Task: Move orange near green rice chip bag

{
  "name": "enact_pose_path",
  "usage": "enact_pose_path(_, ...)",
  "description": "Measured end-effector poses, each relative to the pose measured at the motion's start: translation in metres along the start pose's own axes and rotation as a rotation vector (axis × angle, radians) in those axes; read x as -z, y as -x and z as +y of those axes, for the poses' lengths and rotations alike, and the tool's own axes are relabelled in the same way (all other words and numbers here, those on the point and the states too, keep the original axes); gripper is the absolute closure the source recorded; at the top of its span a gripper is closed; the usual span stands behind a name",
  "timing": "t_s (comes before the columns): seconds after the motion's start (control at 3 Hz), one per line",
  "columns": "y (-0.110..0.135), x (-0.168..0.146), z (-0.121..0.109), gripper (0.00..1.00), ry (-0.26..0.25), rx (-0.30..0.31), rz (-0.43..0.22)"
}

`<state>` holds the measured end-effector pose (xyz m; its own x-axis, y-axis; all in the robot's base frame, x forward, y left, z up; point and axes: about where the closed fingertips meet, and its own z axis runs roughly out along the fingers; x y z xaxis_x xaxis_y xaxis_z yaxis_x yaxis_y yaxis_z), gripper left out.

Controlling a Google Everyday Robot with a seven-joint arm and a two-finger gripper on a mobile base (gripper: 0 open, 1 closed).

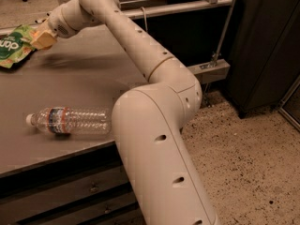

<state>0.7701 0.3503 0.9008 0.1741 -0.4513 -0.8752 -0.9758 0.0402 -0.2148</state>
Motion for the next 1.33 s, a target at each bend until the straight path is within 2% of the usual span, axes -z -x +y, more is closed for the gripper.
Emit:
enact_pose_path(0.67, 0.004, -0.020, 0.013, 1.00, 0.042, -0.015, -0.032)
enact_pose_path(1.0, 0.002, -0.026, 0.017, 0.84, 0.053, -0.027, -0.030)
enact_pose_path(1.33, 0.002, -0.031, 0.020, 0.60, 0.061, -0.034, -0.031)
